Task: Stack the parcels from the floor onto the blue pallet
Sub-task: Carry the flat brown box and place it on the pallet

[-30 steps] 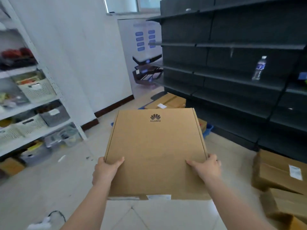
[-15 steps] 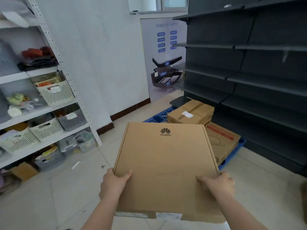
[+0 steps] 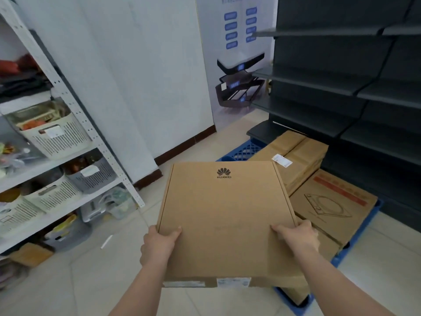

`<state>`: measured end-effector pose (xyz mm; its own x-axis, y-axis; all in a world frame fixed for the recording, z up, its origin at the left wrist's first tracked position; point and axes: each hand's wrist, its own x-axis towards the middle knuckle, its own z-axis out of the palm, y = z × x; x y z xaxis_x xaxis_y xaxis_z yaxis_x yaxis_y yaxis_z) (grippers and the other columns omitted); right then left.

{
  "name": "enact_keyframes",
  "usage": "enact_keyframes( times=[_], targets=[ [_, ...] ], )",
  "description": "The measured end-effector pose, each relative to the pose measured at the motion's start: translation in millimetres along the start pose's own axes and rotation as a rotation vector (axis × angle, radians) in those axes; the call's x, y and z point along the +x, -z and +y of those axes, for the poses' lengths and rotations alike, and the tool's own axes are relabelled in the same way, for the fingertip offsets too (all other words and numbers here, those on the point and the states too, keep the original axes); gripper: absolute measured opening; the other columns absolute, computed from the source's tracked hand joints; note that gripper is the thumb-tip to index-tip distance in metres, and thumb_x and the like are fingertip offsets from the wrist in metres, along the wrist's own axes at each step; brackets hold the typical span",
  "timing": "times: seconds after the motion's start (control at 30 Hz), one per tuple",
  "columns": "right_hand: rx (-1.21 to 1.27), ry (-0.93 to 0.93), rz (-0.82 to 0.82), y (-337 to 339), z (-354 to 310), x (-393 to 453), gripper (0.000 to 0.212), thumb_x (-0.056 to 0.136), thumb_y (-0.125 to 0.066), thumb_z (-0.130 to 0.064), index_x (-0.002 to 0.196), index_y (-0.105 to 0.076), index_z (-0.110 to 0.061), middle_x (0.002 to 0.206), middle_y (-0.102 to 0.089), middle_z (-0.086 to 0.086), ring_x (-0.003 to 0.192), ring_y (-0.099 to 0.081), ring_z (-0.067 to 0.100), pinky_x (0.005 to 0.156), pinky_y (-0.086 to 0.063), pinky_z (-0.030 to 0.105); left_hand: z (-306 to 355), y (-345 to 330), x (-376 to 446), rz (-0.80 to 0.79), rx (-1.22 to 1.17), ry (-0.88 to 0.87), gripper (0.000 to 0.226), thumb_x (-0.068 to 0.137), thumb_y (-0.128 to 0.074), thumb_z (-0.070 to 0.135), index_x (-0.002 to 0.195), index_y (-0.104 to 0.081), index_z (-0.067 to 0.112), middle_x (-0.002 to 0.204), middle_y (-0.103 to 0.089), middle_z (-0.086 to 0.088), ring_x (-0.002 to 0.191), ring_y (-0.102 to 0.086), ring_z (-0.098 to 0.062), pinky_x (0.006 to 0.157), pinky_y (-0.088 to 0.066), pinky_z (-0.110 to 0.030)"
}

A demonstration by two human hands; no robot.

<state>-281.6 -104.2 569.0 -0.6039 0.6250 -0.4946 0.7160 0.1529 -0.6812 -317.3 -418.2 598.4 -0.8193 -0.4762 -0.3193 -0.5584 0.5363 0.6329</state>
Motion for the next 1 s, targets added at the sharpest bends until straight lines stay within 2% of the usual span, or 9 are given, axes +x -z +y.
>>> enact_keyframes(
  times=[0.17,0.3,0.47,0.6,0.7,0.87,1.0],
  targets=[
    [0.003,-0.092,0.08,-46.4,-36.2,61.4,0.088,0.064,-0.079,-0.049,0.132,-0.04,-0.009,0.135,-0.041,0.017,0.123,-0.043,0.038,0.099,-0.043,0.051,41.1,-38.3,90.6,-0.09,0.042,-0.014,0.071,0.074,-0.067,0.054,0.13,-0.045,0.016,0.126,-0.054,-0.01,0.113,-0.054,-0.035,0.095,-0.047,-0.047],
    [0.014,-0.228,0.158,-95.9,-55.5,105.4,0.091,0.064,-0.079,-0.047,0.136,-0.04,-0.009,0.137,-0.041,0.018,0.124,-0.044,0.038,0.101,-0.042,0.045,77.6,-75.9,183.4,-0.197,0.168,-0.055,0.07,0.074,-0.067,0.052,0.129,-0.045,0.016,0.125,-0.053,-0.011,0.113,-0.054,-0.034,0.095,-0.047,-0.044],
    [0.083,-0.439,0.231,-161.0,-71.9,139.2,0.088,0.065,-0.077,-0.049,0.136,-0.04,-0.011,0.133,-0.044,0.018,0.126,-0.042,0.037,0.104,-0.038,0.043,118.5,-124.3,295.6,-0.37,0.327,-0.109,0.066,0.07,-0.067,0.056,0.122,-0.049,0.019,0.117,-0.056,-0.008,0.109,-0.056,-0.033,0.094,-0.047,-0.043],
    [0.097,-0.595,0.262,-202.3,-85.3,158.1,0.09,0.065,-0.078,-0.05,0.137,-0.04,-0.012,0.135,-0.045,0.017,0.131,-0.039,0.033,0.109,-0.033,0.041,147.4,-159.9,365.4,-0.504,0.477,-0.144,0.069,0.072,-0.065,0.057,0.127,-0.047,0.019,0.12,-0.054,-0.009,0.111,-0.055,-0.032,0.096,-0.047,-0.043],
    [0.099,-0.684,0.286,-225.2,-94.5,180.6,0.091,0.064,-0.078,-0.051,0.137,-0.04,-0.012,0.135,-0.044,0.018,0.13,-0.039,0.031,0.107,-0.032,0.039,163.5,-195.0,401.0,-0.566,0.538,-0.162,0.073,0.073,-0.062,0.058,0.132,-0.042,0.021,0.124,-0.051,-0.009,0.115,-0.052,-0.032,0.1,-0.044,-0.044],
    [0.091,-0.711,0.305,-261.1,-88.4,242.3,0.098,0.061,-0.081,-0.05,0.139,-0.038,-0.01,0.136,-0.042,0.019,0.13,-0.039,0.032,0.109,-0.033,0.041,179.1,-268.5,451.2,-0.601,0.623,-0.173,0.083,0.076,-0.058,0.063,0.143,-0.031,0.021,0.138,-0.043,-0.007,0.126,-0.045,-0.03,0.105,-0.039,-0.042],
    [0.082,-0.659,0.348,-284.3,-74.1,307.1,0.091,0.063,-0.082,-0.045,0.137,-0.043,-0.008,0.132,-0.044,0.017,0.128,-0.039,0.034,0.108,-0.032,0.043,183.1,-336.2,492.4,-0.609,0.64,-0.187,0.086,0.076,-0.058,0.064,0.144,-0.031,0.019,0.142,-0.042,-0.007,0.127,-0.045,-0.03,0.105,-0.039,-0.042]
  ],
)
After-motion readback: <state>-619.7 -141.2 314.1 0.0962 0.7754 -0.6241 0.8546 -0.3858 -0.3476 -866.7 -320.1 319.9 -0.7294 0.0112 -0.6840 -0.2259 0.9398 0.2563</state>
